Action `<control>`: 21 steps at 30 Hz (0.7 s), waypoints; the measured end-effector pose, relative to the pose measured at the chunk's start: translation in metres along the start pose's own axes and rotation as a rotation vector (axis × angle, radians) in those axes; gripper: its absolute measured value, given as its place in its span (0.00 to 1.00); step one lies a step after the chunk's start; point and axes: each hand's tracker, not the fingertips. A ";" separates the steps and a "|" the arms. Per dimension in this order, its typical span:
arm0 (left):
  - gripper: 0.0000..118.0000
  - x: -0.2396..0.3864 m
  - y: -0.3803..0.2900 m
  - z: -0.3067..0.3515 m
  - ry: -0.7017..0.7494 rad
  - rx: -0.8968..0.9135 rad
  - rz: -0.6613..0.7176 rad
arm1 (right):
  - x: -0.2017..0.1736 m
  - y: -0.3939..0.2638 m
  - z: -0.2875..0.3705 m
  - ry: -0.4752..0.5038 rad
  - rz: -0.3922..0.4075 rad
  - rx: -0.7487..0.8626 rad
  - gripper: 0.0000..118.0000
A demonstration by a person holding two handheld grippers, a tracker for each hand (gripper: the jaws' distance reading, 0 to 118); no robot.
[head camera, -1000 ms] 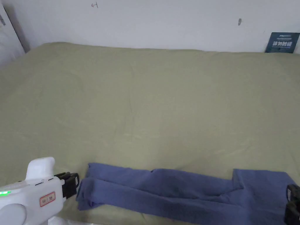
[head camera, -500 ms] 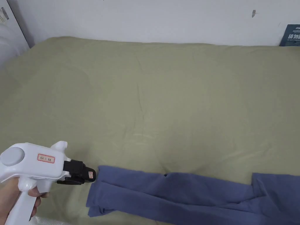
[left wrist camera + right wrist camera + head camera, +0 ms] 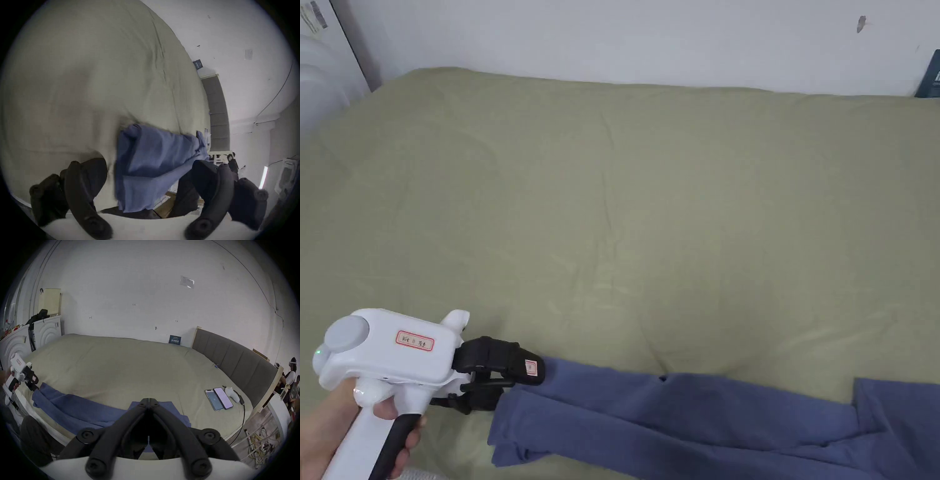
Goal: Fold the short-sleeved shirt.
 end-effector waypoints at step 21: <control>0.06 0.023 -0.033 0.061 0.101 0.245 0.064 | 0.023 -0.004 0.010 0.050 -0.027 0.035 0.00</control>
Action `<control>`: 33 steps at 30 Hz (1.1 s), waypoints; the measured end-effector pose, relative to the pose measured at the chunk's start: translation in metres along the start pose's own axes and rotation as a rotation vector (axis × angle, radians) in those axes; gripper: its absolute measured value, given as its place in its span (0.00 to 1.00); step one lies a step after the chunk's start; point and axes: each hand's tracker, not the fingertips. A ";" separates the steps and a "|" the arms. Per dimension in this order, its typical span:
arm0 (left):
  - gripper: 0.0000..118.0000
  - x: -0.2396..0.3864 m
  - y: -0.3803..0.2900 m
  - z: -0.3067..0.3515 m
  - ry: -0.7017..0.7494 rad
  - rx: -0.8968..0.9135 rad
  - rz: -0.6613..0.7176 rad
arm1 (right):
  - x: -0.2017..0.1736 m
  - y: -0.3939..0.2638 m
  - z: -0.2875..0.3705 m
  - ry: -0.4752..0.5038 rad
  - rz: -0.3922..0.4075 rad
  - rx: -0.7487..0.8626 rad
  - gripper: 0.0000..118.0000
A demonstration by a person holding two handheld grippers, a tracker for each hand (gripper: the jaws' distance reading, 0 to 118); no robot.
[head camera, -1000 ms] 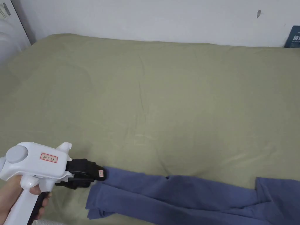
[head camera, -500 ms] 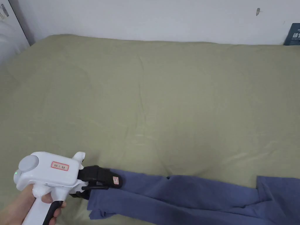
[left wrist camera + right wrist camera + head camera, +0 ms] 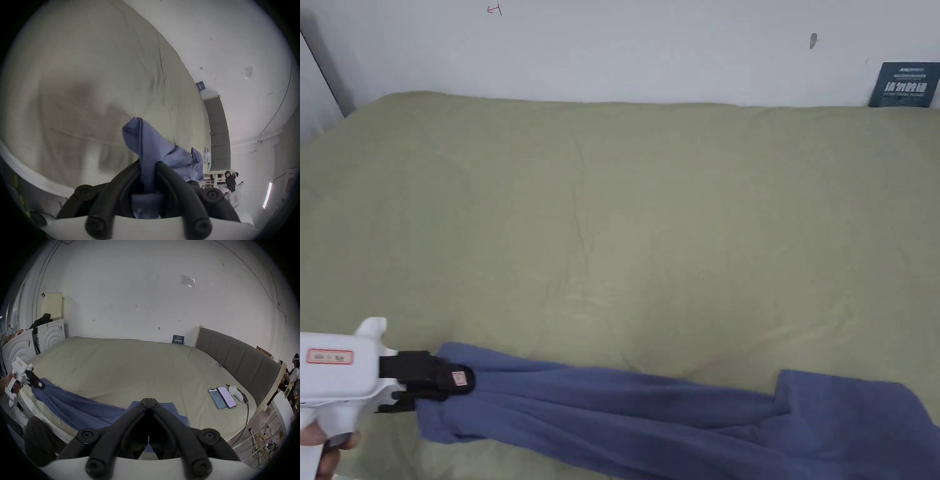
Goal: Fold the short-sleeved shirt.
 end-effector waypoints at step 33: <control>0.88 0.208 -0.138 -0.233 0.119 -0.195 -0.419 | 0.036 -0.023 0.008 -0.014 -0.073 -0.054 0.00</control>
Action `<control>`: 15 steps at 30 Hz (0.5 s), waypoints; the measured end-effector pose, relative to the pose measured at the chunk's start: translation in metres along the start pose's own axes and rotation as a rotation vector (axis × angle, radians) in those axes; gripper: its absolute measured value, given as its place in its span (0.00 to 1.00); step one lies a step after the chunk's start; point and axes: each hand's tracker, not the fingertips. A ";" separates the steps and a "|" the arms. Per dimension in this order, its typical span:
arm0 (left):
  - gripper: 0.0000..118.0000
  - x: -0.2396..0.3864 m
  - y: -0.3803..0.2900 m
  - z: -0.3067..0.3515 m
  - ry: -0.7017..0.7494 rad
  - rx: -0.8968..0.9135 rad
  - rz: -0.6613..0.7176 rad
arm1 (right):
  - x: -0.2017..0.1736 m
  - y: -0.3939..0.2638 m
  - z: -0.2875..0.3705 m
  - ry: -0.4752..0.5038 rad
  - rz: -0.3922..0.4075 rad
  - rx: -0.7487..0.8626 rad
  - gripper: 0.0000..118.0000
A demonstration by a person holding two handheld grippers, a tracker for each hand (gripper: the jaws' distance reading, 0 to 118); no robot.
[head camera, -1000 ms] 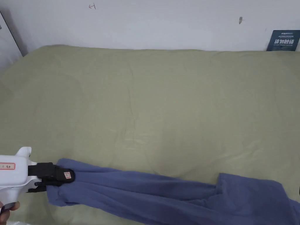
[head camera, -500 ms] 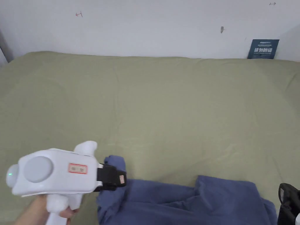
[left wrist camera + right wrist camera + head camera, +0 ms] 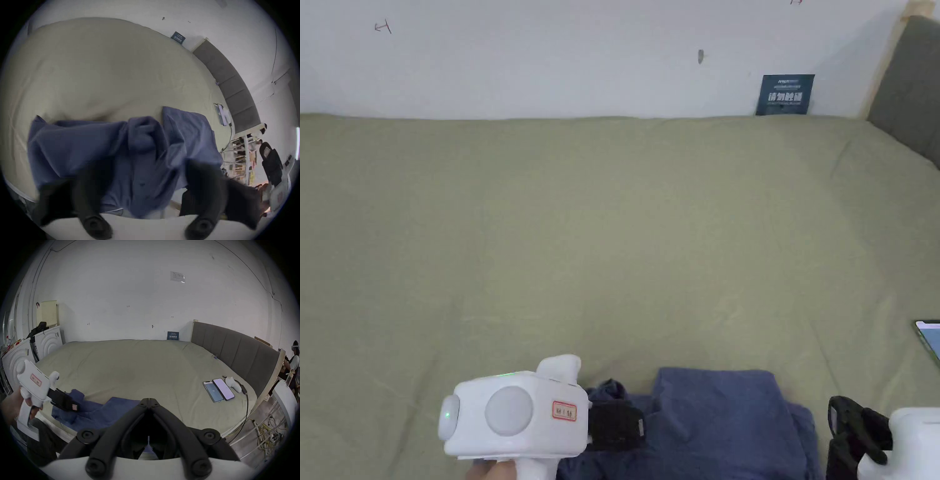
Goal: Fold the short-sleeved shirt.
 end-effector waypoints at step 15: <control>0.00 -0.051 0.009 0.080 0.003 0.186 0.071 | -0.014 0.000 -0.014 0.069 0.012 -0.028 0.00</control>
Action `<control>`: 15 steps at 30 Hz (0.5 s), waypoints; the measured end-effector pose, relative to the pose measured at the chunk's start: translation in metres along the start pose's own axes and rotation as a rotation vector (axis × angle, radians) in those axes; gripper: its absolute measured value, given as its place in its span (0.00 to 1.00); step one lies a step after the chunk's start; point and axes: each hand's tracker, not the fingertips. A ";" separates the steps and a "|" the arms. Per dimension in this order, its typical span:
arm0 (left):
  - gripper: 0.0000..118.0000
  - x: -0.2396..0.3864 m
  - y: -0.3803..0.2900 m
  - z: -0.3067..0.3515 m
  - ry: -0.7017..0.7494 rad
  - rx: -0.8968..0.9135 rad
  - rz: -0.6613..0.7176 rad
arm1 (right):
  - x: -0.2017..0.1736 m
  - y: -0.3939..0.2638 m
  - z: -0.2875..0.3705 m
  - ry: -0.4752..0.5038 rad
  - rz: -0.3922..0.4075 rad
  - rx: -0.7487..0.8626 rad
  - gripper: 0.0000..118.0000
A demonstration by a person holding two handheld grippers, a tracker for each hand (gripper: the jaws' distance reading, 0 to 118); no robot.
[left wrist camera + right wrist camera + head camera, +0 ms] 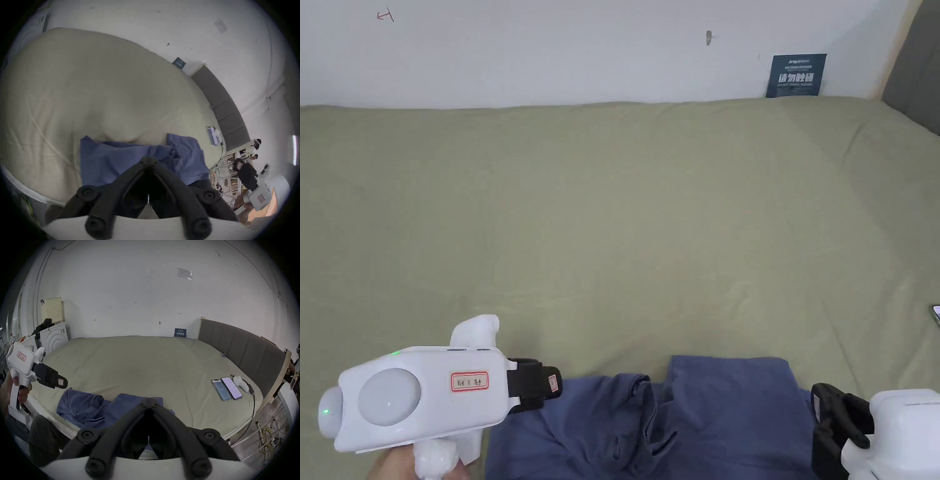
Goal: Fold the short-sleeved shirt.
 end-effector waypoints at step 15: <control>0.00 0.019 -0.034 -0.112 -0.165 -0.250 0.108 | 0.009 -0.003 -0.008 -0.026 0.003 -0.046 0.00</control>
